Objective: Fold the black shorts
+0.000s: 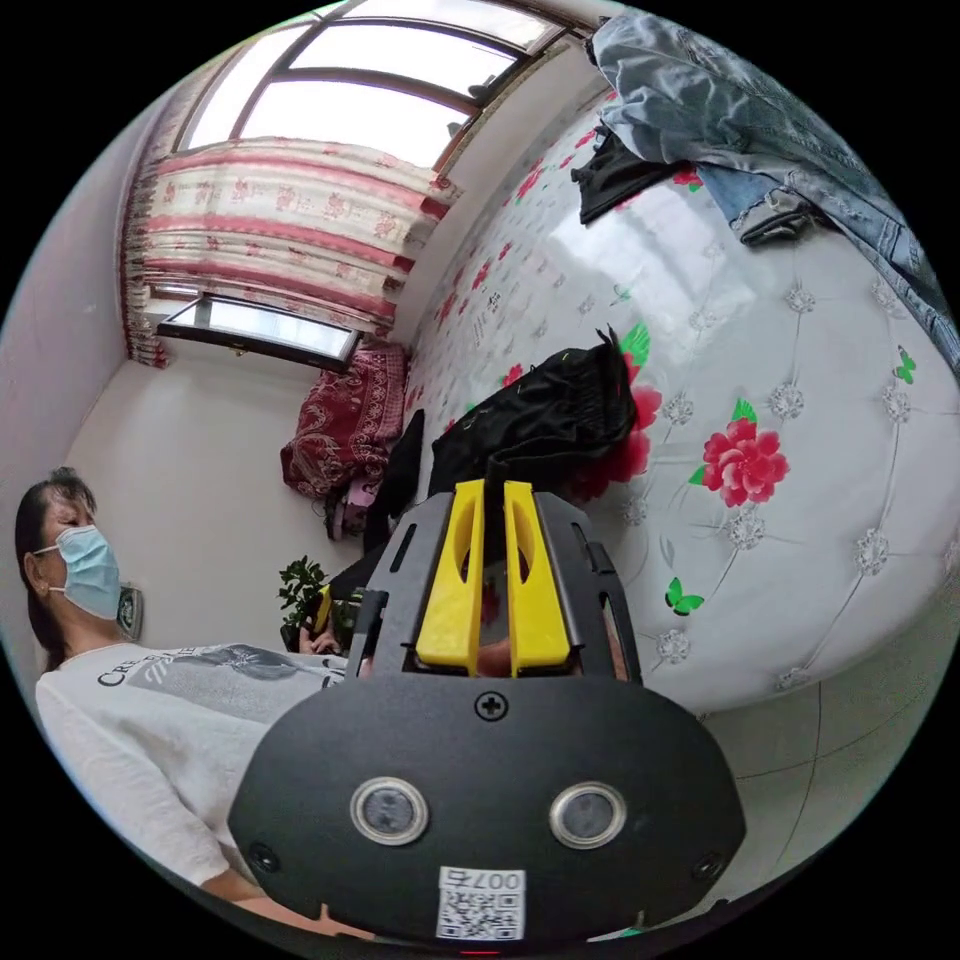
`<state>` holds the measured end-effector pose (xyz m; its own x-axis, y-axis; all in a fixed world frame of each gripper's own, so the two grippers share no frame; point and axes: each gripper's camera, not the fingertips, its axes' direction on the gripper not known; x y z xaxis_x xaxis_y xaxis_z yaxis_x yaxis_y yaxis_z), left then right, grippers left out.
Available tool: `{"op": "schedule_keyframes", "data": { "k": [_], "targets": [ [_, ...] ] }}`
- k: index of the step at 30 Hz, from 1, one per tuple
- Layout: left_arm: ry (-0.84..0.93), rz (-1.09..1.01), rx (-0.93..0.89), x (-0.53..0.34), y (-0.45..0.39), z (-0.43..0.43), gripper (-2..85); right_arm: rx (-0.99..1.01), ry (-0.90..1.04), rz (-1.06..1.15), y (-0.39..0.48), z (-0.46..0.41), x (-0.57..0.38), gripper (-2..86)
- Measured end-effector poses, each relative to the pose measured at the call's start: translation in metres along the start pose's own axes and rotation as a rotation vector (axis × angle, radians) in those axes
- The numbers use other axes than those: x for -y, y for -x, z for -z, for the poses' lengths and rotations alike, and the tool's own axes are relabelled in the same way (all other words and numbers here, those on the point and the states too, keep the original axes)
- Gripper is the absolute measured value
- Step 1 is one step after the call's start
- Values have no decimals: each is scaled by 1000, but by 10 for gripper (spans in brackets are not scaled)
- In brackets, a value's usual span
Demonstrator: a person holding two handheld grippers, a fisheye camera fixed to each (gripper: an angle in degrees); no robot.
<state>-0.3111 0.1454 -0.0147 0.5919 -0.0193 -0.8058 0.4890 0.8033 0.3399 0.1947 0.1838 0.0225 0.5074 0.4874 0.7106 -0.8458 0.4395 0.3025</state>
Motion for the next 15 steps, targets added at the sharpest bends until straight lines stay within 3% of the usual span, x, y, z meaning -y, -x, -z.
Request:
{"op": "schedule_keyframes", "data": {
  "k": [7,11,15],
  "targets": [
    [46,-157,84,90,-32,-84,-6,39,-7,41,16,-25,74,16],
    [110,-217,54,177,-43,-198,28,-140,-60,123,38,-78,151,30],
    [226,-180,392,217,-33,-284,62,-329,-7,115,37,-131,198,46]
  ]
}}
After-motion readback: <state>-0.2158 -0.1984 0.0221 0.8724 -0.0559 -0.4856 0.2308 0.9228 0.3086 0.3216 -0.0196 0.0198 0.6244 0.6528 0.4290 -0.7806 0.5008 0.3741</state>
